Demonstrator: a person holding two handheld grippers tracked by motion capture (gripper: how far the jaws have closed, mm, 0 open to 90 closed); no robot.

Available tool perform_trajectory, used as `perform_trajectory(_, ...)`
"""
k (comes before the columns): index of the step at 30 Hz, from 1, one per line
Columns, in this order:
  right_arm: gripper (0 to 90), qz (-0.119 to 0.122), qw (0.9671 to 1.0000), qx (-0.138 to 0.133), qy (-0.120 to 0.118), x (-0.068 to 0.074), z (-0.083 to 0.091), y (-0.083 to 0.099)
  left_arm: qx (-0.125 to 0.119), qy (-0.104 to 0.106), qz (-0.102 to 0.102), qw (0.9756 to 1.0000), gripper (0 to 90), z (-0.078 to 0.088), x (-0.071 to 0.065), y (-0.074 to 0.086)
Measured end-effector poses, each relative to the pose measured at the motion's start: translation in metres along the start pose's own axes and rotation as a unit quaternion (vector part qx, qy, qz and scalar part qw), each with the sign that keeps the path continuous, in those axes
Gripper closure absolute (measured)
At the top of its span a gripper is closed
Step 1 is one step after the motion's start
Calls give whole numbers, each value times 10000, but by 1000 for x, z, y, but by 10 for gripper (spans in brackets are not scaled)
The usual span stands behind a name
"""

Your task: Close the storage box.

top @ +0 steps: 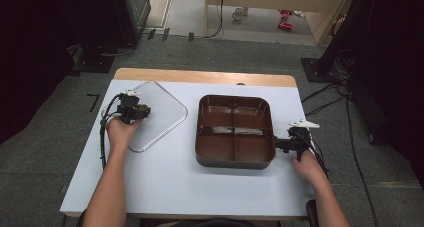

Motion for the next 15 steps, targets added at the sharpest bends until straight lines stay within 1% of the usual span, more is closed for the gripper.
perform_trajectory(7, 103, -2, 10000, 1, 0, 0, 0, 0, -12, 133, -44, 9999, 593, 1, 1, 0)
perform_trajectory(10, 103, 1, 10000, -1, -1, 0, 0, 0, 48, 195, -138, 9997, 593, 4, 1, 0)
perform_trajectory(13, 103, -1, 10000, -1, 0, 0, 0, 0, 28, 240, -182, 9995, 594, 8, 0, -2)
perform_trajectory(15, 103, 2, 10000, -1, 0, 0, 0, 0, -35, 288, -206, 9994, 594, 12, -1, -5)
Point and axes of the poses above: each handheld gripper's, and its own axes: z roughly backward along the jaws, y roughly out of its underside, x roughly to its left, the point moved 9 cm from there along -z, roughly forward along the jaws, and after that the axes turned 14 degrees about -z, right-handed, at the moved point
